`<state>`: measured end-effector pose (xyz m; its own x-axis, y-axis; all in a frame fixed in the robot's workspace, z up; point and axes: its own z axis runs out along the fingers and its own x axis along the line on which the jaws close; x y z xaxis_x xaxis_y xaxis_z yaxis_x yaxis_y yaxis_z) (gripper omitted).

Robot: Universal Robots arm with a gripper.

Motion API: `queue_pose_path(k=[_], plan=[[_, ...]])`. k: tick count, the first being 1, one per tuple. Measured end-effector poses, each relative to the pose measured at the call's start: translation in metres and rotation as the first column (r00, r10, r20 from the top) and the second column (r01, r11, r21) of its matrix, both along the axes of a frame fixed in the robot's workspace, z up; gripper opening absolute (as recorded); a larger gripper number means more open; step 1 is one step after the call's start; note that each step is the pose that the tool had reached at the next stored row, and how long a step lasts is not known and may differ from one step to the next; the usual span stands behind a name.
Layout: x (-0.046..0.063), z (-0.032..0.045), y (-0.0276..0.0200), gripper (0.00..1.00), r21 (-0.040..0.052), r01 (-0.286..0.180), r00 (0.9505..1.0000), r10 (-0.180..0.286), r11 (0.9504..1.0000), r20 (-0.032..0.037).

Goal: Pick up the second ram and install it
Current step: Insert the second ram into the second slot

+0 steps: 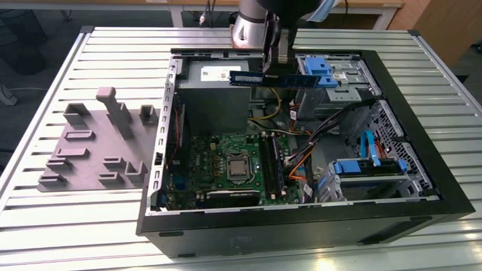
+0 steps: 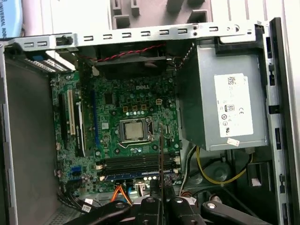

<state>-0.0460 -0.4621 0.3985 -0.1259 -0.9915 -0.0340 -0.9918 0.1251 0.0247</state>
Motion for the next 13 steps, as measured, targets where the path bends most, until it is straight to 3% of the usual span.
queue_pose_path(k=[4,7,10,13], plan=[[0.0000,-0.0016,0.0000,0.14,-0.0001,0.074,0.9973,-0.074,0.9973,0.0000],[0.0000,-0.0032,0.0000,0.14,-0.0002,0.128,0.9918,-0.128,0.9918,0.0000],[0.0000,-0.0049,0.0000,0.14,-0.0003,0.181,0.9835,-0.181,0.9835,0.0000],[0.0000,-0.0064,0.0000,0.14,-0.0005,0.235,0.9720,-0.235,0.9720,0.0000]])
